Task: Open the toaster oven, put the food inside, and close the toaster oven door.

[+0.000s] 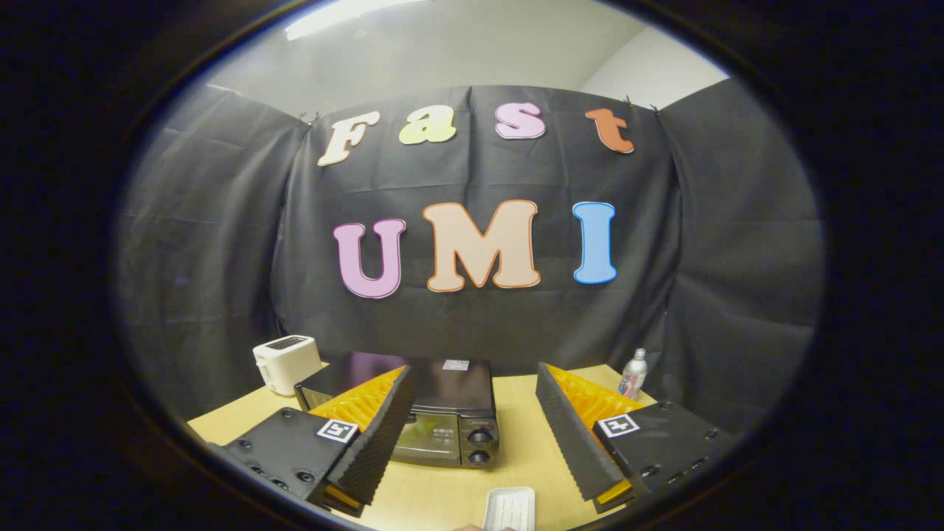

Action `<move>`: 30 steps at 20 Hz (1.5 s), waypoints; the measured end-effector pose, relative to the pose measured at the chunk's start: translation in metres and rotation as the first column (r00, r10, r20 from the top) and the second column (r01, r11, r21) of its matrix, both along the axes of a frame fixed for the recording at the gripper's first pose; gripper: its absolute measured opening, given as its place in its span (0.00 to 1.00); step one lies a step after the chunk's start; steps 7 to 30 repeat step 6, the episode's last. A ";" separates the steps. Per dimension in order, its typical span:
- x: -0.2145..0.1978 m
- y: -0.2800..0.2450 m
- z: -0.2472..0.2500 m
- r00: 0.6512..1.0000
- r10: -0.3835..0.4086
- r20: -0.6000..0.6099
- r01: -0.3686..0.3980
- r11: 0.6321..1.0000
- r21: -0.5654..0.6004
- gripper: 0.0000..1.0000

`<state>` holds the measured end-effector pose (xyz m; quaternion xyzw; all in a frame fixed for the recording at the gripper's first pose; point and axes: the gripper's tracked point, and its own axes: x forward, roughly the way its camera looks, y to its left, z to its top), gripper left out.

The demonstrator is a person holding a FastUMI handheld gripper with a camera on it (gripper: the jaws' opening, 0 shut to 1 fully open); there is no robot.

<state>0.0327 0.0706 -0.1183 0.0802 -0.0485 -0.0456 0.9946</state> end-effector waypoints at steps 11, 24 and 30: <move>-0.001 -0.026 -0.014 0.999 -0.033 -0.013 0.033 0.998 0.047 1.00; -0.001 -0.026 -0.014 0.999 -0.033 -0.013 0.033 0.998 0.047 1.00; -0.001 -0.026 -0.014 0.999 -0.033 -0.013 0.033 0.998 0.047 1.00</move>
